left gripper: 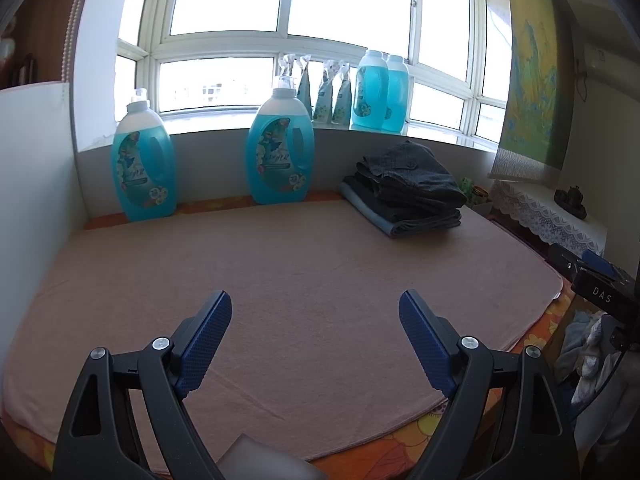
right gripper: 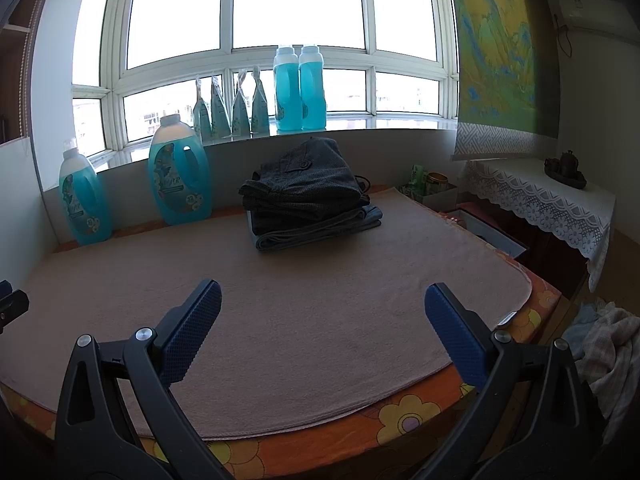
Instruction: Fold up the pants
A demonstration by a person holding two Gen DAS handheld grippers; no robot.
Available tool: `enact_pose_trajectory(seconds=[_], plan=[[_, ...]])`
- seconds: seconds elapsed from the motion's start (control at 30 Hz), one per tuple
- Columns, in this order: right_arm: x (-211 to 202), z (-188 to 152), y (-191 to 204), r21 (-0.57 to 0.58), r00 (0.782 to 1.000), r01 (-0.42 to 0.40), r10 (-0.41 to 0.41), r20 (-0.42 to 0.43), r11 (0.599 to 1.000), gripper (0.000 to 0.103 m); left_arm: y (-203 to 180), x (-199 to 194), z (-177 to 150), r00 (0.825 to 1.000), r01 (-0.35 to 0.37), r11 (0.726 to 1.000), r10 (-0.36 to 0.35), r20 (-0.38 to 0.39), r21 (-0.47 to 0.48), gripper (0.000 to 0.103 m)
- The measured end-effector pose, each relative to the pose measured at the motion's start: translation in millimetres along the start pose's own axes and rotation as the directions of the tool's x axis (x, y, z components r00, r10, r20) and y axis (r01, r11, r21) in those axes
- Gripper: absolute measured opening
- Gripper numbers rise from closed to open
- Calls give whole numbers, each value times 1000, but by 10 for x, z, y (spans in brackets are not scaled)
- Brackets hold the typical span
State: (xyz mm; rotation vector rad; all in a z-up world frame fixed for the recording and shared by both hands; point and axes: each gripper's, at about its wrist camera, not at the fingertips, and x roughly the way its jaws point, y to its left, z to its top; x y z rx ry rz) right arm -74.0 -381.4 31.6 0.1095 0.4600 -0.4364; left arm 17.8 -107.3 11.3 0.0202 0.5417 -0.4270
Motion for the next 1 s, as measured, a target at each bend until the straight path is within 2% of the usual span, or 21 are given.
enact_pose_trajectory(seconds=[0.7, 1.0], plan=[[55, -63, 75, 5, 1000, 0, 0, -12, 1000, 103, 4, 36, -17, 1000, -16, 1000, 16, -6, 7, 86], [60, -90, 78, 10, 1000, -3, 3, -16, 1000, 103, -16, 32, -51, 1000, -24, 1000, 24, 15, 17, 86]])
